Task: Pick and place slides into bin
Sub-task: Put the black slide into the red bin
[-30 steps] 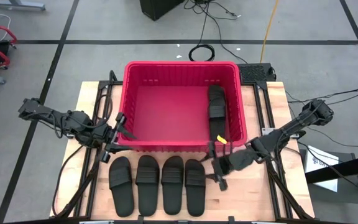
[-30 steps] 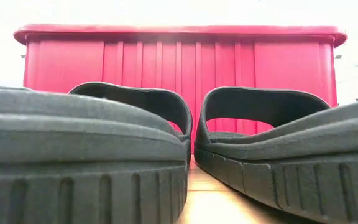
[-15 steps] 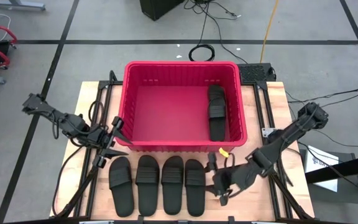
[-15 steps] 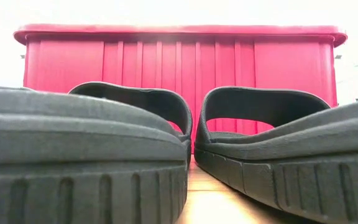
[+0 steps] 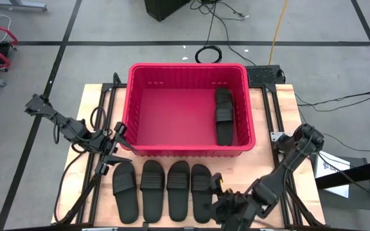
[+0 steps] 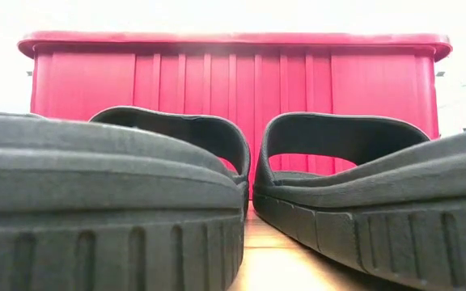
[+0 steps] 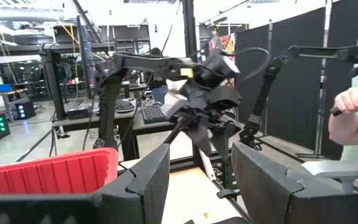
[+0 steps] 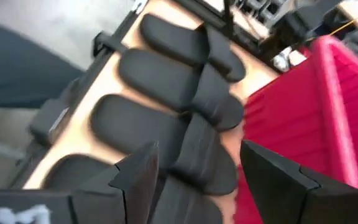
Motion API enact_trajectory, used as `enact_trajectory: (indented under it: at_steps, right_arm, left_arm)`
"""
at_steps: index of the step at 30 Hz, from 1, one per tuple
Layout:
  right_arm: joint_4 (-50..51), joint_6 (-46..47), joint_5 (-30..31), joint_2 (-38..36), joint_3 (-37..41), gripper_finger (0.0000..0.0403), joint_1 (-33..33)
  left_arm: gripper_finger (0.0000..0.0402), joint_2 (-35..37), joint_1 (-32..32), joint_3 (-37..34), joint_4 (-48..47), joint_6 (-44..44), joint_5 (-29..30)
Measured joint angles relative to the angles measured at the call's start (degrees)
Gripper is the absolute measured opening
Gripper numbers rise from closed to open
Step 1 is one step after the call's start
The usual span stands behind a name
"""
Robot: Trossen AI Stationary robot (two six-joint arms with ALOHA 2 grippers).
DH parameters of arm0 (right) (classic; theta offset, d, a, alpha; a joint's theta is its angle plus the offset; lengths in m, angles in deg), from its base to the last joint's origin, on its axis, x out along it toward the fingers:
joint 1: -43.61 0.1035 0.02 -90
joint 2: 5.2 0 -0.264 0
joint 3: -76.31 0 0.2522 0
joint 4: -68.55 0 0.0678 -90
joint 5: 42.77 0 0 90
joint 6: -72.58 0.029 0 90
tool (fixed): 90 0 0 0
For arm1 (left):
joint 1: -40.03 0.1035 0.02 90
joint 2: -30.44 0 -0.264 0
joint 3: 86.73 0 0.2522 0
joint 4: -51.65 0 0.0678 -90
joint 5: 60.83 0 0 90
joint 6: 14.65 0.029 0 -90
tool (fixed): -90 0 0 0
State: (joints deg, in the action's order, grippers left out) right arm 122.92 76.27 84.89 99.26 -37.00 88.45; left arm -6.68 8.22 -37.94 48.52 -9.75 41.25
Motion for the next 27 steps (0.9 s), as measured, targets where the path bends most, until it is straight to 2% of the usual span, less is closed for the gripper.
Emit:
enact_trajectory:
  at_steps: [6, 12, 19, 27]
  right_arm:
    - [10.1, 5.5, 0.3, 4.0, -4.9, 0.0219, 0.6]
    - [19.8, 11.0, -0.2, 8.8, -5.4, 0.0219, 0.6]
    - [20.5, 15.4, -0.2, 11.4, -5.4, 0.0219, 0.5]
    - [20.5, 15.4, -0.1, 14.6, -5.4, 0.0219, 0.3]
  left_arm:
    - [0.0179, 0.0, -0.3, 0.0, 0.0, 0.7, 1.6]
    - [0.0179, 0.0, -0.3, 0.0, 0.1, 0.8, 1.7]
    - [0.0179, 0.0, -0.3, 0.0, 0.1, 0.6, 2.0]
    - [0.0179, 0.0, -0.3, 0.0, -0.1, 0.4, 2.0]
